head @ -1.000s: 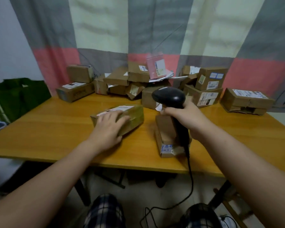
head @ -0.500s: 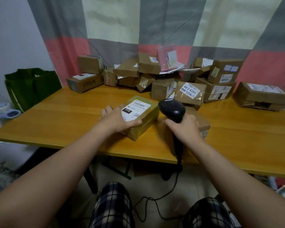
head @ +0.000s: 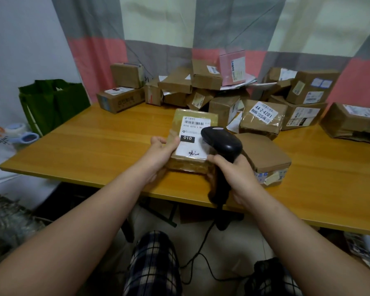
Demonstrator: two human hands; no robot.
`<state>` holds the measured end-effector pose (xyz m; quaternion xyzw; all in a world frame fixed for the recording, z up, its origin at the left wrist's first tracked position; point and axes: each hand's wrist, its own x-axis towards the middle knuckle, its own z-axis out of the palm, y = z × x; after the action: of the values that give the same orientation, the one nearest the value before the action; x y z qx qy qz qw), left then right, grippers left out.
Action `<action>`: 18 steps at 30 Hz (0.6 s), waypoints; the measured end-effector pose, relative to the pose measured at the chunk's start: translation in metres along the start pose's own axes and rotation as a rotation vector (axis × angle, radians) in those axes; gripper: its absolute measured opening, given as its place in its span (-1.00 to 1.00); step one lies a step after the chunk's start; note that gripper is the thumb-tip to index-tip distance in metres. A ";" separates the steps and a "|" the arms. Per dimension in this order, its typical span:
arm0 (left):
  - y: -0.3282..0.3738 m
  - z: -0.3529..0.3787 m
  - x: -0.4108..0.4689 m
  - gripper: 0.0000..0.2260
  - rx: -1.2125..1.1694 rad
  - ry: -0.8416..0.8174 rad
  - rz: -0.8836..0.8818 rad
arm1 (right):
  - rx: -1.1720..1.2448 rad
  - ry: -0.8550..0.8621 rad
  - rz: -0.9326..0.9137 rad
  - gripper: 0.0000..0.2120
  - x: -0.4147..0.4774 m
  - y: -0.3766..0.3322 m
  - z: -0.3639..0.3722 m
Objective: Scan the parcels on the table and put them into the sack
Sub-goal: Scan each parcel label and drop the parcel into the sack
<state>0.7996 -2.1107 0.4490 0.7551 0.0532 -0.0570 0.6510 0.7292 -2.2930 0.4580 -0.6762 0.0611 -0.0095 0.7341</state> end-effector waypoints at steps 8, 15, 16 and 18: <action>-0.006 -0.019 -0.003 -0.25 0.012 -0.055 0.300 | -0.184 0.082 -0.204 -0.85 0.005 -0.005 -0.010; -0.022 -0.016 0.004 -0.16 0.143 0.056 0.330 | -0.348 0.064 -0.359 -0.86 -0.009 -0.004 -0.007; -0.022 -0.016 0.006 -0.16 0.151 0.067 0.314 | -0.375 0.069 -0.364 -0.84 -0.009 -0.004 -0.005; -0.022 -0.016 0.009 -0.17 0.149 0.088 0.301 | -0.401 0.077 -0.363 -0.81 -0.009 -0.005 -0.002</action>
<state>0.8051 -2.0917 0.4284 0.8024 -0.0366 0.0704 0.5915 0.7200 -2.2945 0.4636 -0.8070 -0.0326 -0.1542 0.5691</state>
